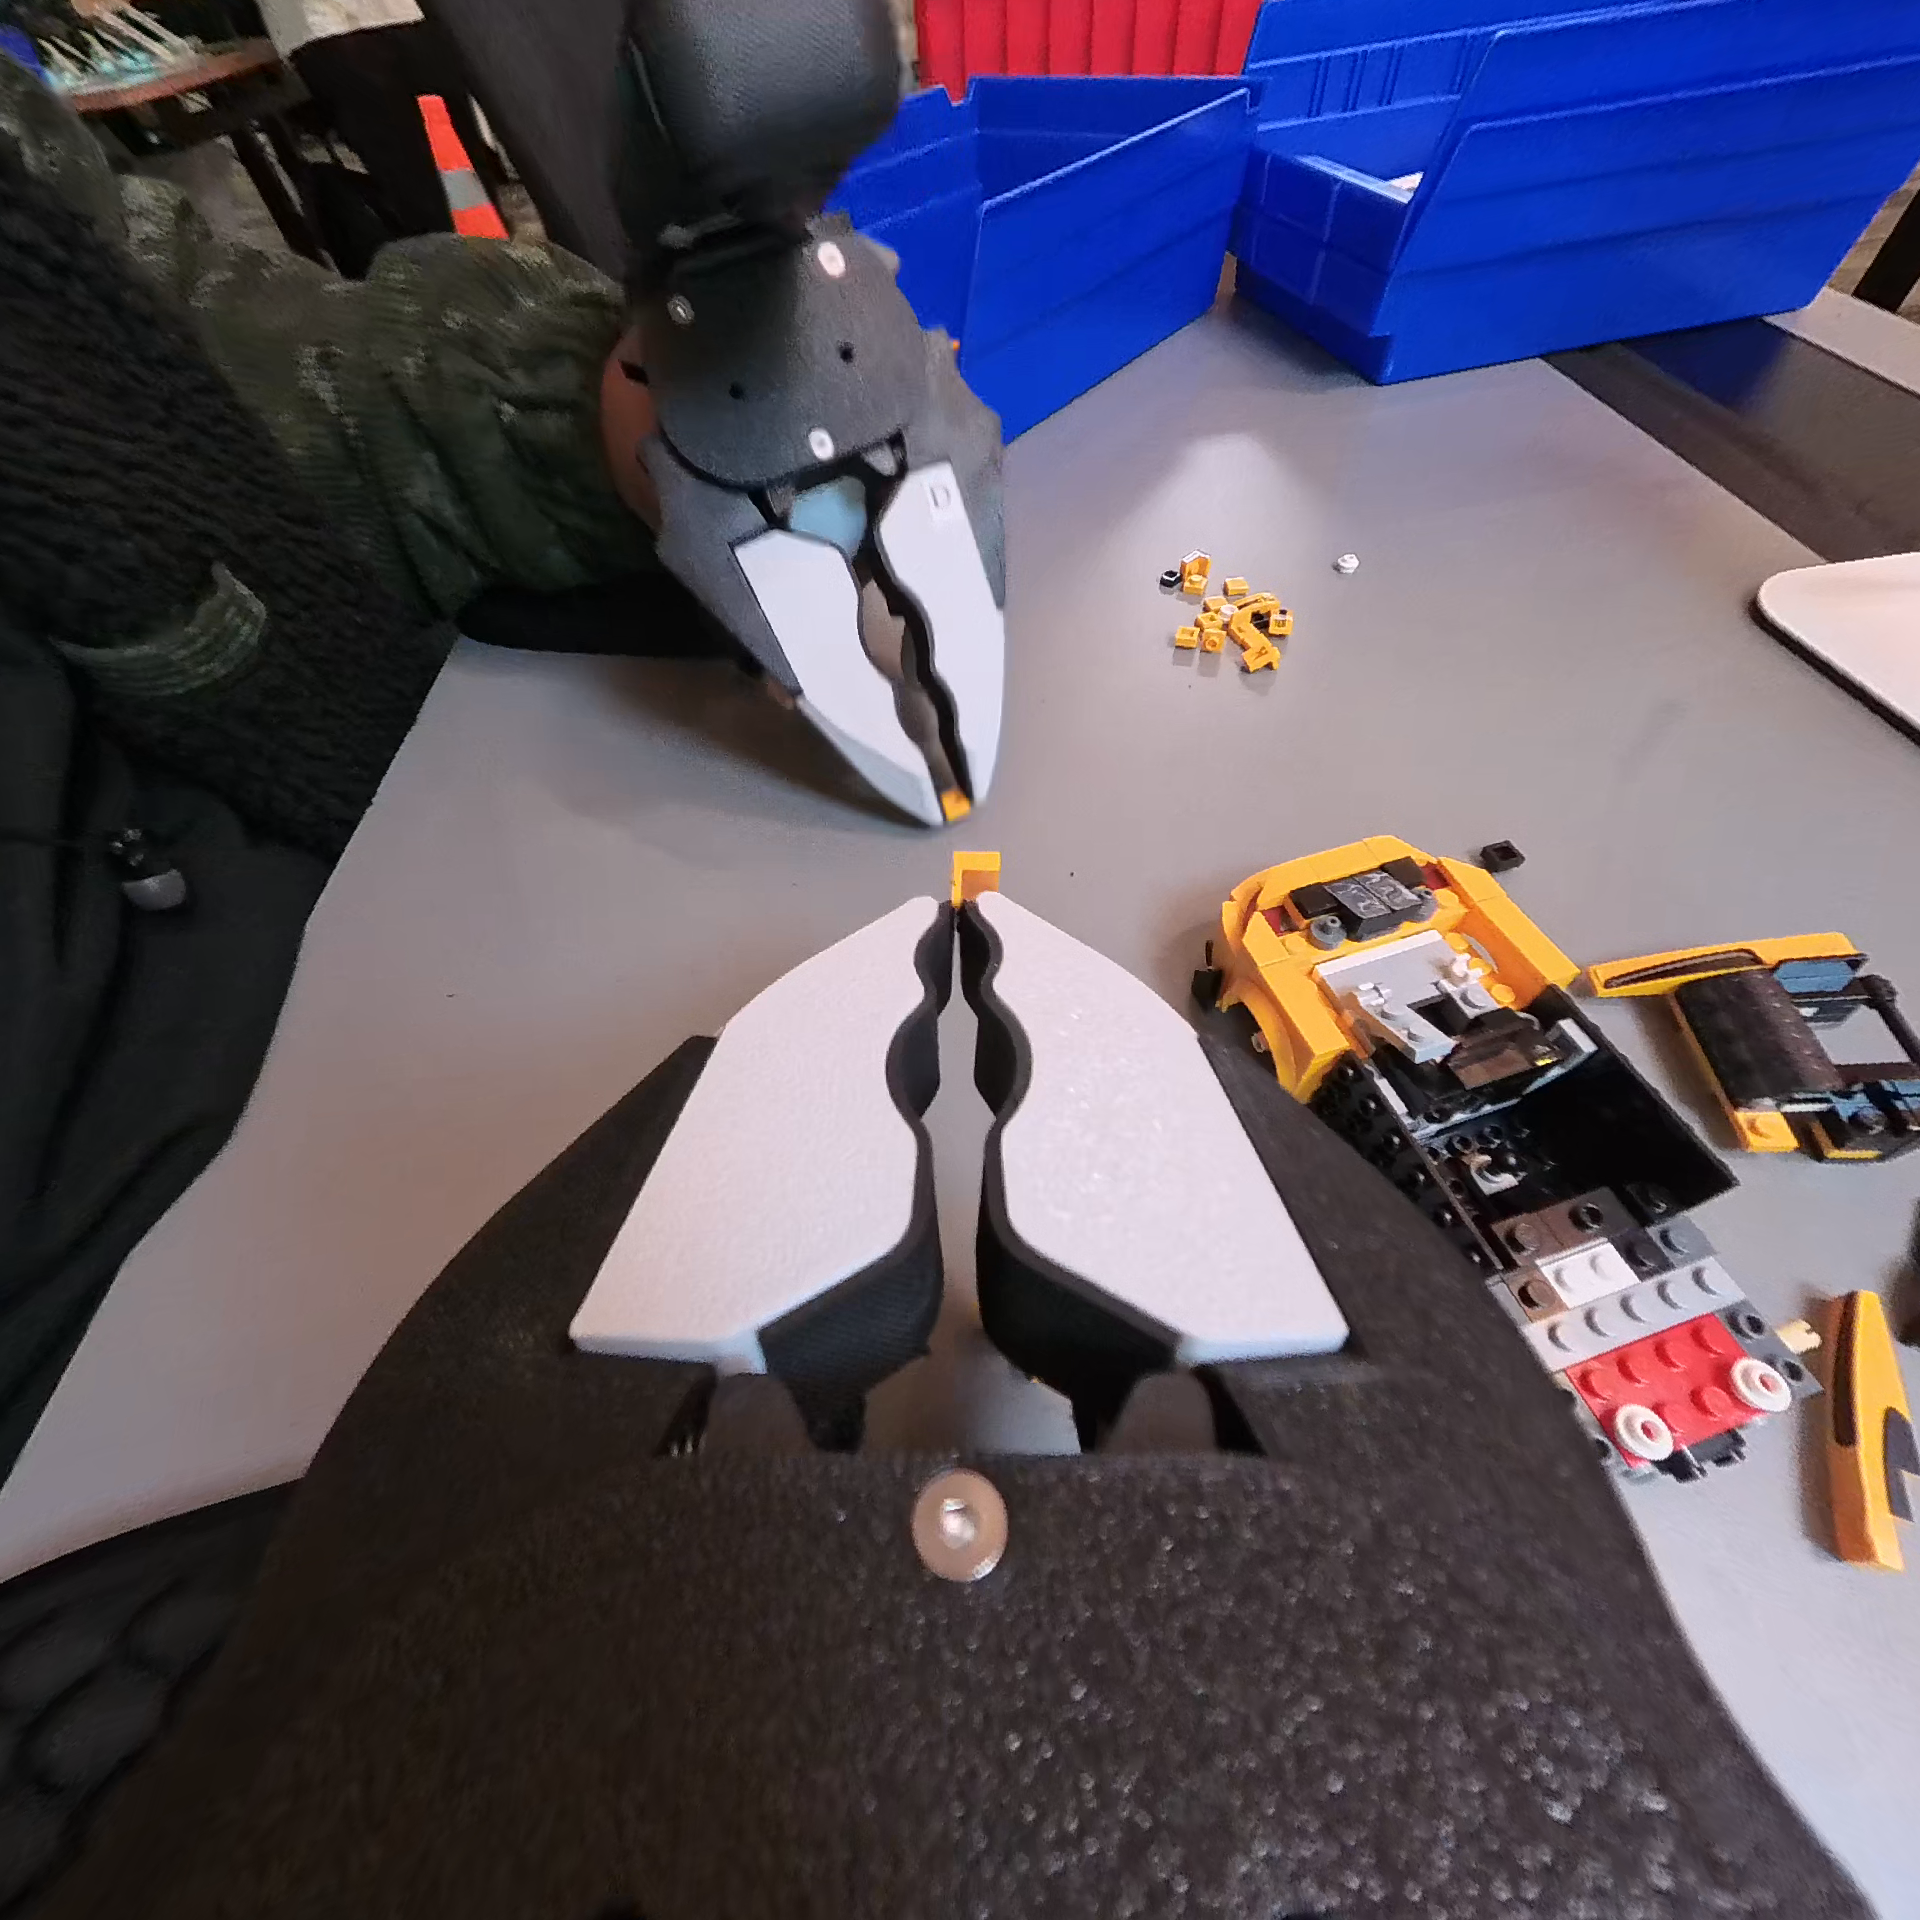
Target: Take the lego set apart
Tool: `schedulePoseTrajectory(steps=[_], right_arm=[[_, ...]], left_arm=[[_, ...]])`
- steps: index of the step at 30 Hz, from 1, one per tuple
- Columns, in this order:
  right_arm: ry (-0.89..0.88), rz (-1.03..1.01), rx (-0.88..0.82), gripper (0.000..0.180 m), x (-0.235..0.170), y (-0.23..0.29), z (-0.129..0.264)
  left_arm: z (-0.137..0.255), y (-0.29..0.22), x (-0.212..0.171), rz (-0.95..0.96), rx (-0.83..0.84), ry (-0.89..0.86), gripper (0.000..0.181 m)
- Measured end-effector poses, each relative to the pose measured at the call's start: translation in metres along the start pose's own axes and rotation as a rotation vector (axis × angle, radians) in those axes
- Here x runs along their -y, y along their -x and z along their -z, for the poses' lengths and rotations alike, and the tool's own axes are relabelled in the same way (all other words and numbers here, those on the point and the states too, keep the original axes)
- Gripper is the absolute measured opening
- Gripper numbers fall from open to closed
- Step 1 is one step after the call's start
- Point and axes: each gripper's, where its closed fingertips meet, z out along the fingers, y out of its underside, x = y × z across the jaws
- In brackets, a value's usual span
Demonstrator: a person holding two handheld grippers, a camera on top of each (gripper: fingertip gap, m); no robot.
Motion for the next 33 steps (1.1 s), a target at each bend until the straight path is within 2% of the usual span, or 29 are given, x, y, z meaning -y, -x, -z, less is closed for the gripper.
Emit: schedulePoseTrajectory(steps=[2,5,7,10,12,14,17,20,22,23,25,28,30,33], right_arm=[[0.003,0.001,-0.006,0.001,-0.001,-0.001,0.0],[0.01,-0.001,-0.012,0.001,-0.002,-0.002,-0.001],[0.012,-0.004,-0.01,0.001,-0.003,-0.002,-0.001],[0.015,-0.002,-0.012,0.001,-0.003,-0.002,-0.002],[0.014,0.0,-0.015,0.001,-0.003,-0.002,-0.002],[0.017,0.001,-0.019,0.001,-0.004,-0.002,-0.002],[0.02,0.0,-0.032,0.001,-0.004,-0.004,-0.002],[0.018,-0.007,-0.038,0.001,-0.005,-0.006,-0.002],[0.017,-0.009,-0.037,0.001,-0.005,-0.006,-0.002],[0.017,-0.008,-0.036,0.001,-0.005,-0.006,-0.002],[0.018,0.007,-0.036,0.001,-0.004,-0.004,-0.003],[0.009,0.073,-0.027,0.001,0.0,0.004,-0.005],[0.007,0.146,-0.03,0.001,0.004,0.012,-0.007],[0.023,0.275,-0.05,0.001,0.008,0.022,-0.012]], left_arm=[[0.029,0.012,0.007,0.056,0.069,-0.09,0.008],[0.106,0.062,0.001,0.171,0.376,-0.213,0.008],[0.166,0.096,-0.026,0.274,0.615,-0.233,0.008],[0.233,0.133,-0.098,0.477,0.878,-0.134,0.008],[0.234,0.139,-0.143,0.621,0.85,-0.029,0.013],[0.224,0.142,-0.171,0.691,0.828,0.035,0.021],[0.207,0.139,-0.189,0.768,0.785,0.09,0.053],[0.205,0.141,-0.172,0.733,0.816,0.033,0.064],[0.21,0.14,-0.137,0.636,0.852,-0.066,0.057],[0.205,0.133,-0.11,0.562,0.816,-0.133,0.05],[0.181,0.109,-0.051,0.42,0.649,-0.275,0.043],[0.126,0.043,0.031,0.192,0.219,-0.442,0.031],[0.093,0.005,0.062,0.045,0.032,-0.463,0.029],[0.051,-0.026,0.081,-0.165,-0.044,-0.402,0.031]])
